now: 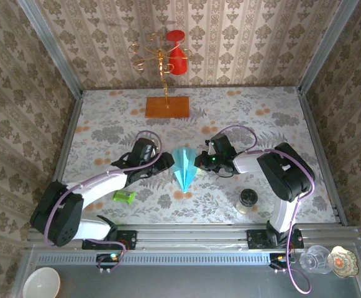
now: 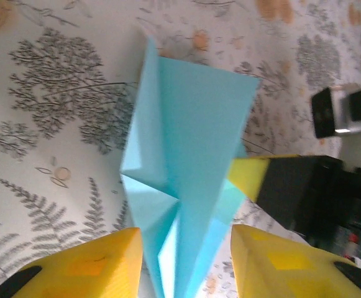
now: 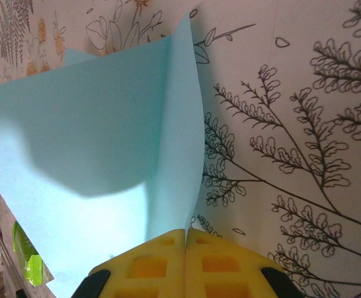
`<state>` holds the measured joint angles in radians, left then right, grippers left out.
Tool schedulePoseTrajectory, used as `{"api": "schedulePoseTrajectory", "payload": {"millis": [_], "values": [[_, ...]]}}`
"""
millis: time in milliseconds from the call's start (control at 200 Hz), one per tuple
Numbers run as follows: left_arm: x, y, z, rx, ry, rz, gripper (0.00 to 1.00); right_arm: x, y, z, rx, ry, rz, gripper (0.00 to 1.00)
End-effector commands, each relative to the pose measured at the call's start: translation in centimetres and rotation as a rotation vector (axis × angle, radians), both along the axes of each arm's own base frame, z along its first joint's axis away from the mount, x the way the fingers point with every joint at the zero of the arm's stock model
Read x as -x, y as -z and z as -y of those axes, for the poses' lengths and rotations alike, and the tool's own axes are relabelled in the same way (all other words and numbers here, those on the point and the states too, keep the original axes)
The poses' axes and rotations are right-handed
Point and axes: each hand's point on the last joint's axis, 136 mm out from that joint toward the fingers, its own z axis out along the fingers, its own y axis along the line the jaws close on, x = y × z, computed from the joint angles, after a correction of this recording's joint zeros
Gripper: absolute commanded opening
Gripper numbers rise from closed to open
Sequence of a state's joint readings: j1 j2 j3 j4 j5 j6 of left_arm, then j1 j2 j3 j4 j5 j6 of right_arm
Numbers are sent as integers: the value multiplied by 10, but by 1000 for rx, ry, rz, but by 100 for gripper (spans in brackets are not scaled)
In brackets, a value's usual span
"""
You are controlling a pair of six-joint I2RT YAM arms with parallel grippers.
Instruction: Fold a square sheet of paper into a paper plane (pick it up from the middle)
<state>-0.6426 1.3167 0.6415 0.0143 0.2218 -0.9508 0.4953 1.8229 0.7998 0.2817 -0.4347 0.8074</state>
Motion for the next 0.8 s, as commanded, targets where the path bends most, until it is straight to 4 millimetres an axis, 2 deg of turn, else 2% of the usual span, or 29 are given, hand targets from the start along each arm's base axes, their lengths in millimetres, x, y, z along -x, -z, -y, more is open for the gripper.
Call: {"api": "schedulePoseTrajectory", "payload": {"millis": [0,255,495,795], "values": [[16,14,-4,-46,-5,-41,46,-3,-8,-10,-27,-22,10,7],[25,33,20,-38,82,-96,48,-3,-7,-12,-28,-27,6,6],[25,33,42,-17,172,-98,34,-3,-10,-12,-30,-28,11,6],[29,27,56,-42,239,-67,36,-2,-7,-11,-24,-26,6,6]]}}
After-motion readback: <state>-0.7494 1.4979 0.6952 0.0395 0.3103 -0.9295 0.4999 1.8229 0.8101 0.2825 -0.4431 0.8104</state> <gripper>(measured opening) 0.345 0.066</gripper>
